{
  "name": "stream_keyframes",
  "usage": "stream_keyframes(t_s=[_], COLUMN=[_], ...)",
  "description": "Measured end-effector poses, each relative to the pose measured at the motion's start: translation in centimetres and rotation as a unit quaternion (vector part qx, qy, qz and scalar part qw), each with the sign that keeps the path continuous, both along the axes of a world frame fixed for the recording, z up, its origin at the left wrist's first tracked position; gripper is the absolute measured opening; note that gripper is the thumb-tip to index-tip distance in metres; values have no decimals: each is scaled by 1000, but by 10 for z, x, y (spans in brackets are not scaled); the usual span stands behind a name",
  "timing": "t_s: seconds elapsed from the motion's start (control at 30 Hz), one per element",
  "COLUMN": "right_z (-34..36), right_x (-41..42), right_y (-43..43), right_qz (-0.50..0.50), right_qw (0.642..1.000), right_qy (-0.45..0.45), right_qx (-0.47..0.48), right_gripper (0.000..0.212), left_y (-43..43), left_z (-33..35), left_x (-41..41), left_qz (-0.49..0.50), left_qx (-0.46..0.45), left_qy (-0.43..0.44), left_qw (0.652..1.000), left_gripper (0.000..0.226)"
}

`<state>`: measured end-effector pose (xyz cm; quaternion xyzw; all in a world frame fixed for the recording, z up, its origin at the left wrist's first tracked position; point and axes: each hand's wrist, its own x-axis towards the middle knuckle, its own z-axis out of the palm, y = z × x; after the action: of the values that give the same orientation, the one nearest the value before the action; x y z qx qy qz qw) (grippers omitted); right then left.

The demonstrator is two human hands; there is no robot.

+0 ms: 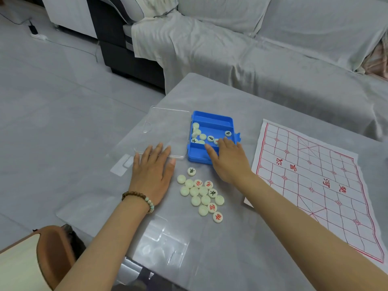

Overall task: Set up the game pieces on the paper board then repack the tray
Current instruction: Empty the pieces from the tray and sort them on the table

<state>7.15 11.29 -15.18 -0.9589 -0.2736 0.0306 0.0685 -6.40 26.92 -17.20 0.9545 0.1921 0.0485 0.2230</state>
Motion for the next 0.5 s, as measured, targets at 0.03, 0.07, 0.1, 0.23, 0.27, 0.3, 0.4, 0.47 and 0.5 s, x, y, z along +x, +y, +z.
stream_keyframes(t_s=[0.03,0.07,0.1,0.23,0.27,0.3,0.4,0.47,0.5], right_z=[-1,1,4,15,15,16,19,16,13], right_x=[-2,-3,-3,-7,-9,-11,-3,8,13], right_y=[1,1,2,-1,-1,-1,1,4,8], right_qz=[18,33,35,-18,-8,2,-6,-46,-57], right_qw=[999,997,995,999,1000,999,992,995,996], right_qy=[20,30,18,-39,-4,37,55,19,12], right_qx=[26,63,89,0,7,38,114,82,60], right_gripper=[58,55,54,52,51,50,50,48,47], left_y=[0,-1,-1,-1,-1,-1,-2,-2,-2], left_z=[1,0,1,0,0,0,-1,-1,-1], left_x=[0,1,1,1,2,2,3,3,3], left_qz=[2,3,3,6,6,7,8,9,11], left_qx=[1,0,0,4,5,3,0,1,2], left_qy=[-1,0,2,10,9,9,10,9,7], left_qw=[1000,1000,1000,1000,1000,1000,1000,1000,1000], left_gripper=[50,51,51,52,53,53,61,69,70])
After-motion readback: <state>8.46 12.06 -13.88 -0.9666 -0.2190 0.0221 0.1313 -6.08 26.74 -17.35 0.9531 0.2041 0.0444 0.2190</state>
